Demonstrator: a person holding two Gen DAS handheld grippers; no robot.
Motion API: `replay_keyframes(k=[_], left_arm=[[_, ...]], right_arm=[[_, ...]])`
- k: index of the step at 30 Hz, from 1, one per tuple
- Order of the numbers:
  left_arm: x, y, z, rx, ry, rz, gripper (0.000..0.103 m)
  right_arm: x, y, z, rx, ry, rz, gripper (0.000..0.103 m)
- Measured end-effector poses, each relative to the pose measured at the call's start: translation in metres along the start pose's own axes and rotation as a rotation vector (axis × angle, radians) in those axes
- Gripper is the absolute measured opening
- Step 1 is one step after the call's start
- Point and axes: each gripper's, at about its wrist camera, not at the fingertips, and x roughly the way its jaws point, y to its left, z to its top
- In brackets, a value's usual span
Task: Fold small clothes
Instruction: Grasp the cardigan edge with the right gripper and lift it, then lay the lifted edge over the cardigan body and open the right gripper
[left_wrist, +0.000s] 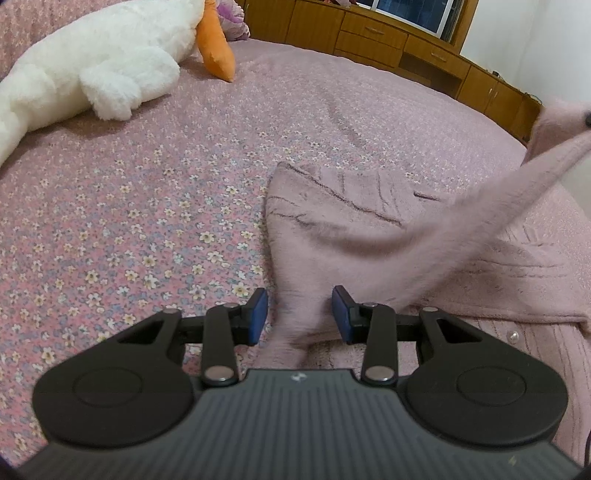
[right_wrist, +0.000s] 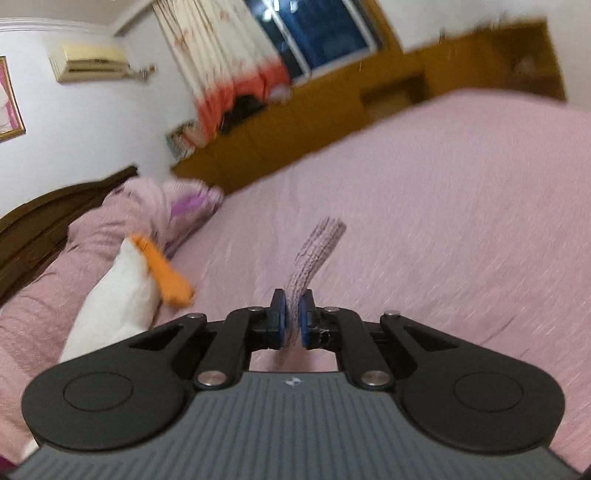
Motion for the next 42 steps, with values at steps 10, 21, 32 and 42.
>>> replay_keyframes(k=[10, 21, 32, 42], left_arm=[[0.004, -0.001, -0.003, -0.007, 0.032, 0.002, 0.04], [0.004, 0.006, 0.0, -0.058, 0.046, -0.031, 0.04], [-0.032, -0.025, -0.011, 0.021, 0.04, 0.033, 0.052], [-0.015, -0.057, -0.031, 0.175, 0.0, 0.197, 0.045]], right_arm=[[0.008, -0.083, -0.087, -0.068, 0.277, -0.282, 0.009], [-0.029, -0.104, -0.077, -0.099, 0.257, -0.247, 0.07], [-0.023, -0.125, -0.072, -0.039, 0.08, -0.127, 0.082], [0.019, -0.175, -0.076, 0.135, 0.141, -0.067, 0.081]])
